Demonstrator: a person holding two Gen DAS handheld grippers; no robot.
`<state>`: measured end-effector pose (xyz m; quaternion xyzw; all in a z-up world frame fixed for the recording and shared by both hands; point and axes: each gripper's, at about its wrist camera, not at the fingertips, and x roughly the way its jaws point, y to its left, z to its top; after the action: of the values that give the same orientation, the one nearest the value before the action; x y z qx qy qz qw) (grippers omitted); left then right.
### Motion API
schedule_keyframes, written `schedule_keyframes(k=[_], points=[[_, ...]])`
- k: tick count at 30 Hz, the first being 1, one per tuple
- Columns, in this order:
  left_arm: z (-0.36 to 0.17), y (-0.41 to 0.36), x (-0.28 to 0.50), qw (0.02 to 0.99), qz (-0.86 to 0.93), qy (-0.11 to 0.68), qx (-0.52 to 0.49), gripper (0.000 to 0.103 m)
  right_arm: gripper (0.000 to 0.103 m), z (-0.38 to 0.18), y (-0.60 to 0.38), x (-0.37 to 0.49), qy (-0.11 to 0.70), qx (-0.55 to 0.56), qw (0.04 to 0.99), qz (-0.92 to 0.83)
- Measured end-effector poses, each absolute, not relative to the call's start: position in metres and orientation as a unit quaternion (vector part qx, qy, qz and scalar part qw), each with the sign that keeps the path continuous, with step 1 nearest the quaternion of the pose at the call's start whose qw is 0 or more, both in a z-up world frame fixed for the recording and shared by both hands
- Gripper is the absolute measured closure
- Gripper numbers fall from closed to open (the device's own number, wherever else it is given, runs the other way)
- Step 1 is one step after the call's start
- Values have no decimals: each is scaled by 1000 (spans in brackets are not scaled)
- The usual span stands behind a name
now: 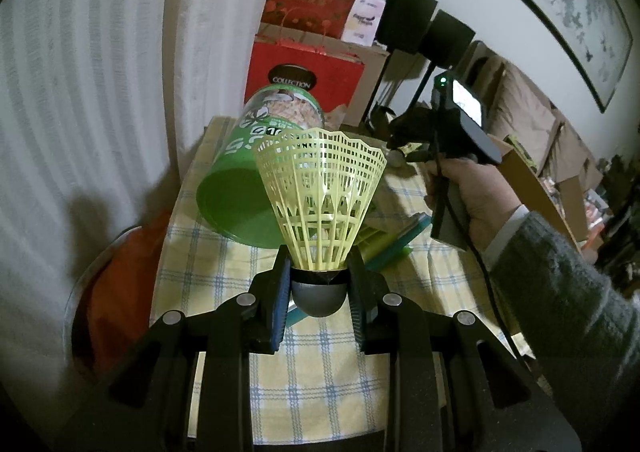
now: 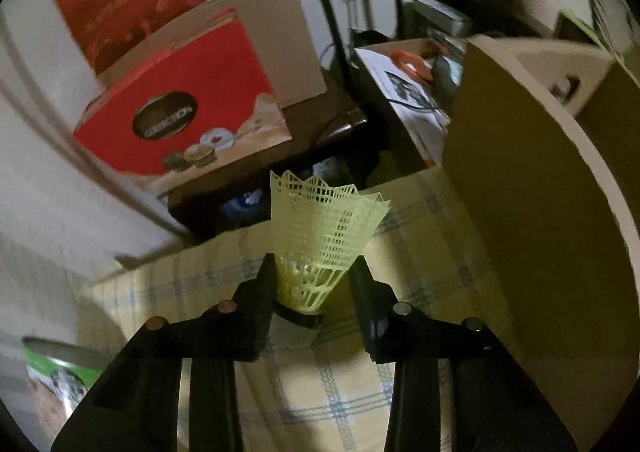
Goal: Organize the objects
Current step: 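Grasp a second yellow shuttlecock with the right tool while the left tool holds its own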
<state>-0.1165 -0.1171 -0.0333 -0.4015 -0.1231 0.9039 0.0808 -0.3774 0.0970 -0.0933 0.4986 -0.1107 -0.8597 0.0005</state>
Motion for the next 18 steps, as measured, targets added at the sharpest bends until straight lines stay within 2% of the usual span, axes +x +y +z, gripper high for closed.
schedule_keyframes(k=[4,18], points=[[-32,-119,-116,80,904,-124,-400,79,70,-92,92,-373,-78,499,22,-863],[-15,-101,-110,81,910,-119,-389,79,70,-52,96,-311,-65,475,125,-869]])
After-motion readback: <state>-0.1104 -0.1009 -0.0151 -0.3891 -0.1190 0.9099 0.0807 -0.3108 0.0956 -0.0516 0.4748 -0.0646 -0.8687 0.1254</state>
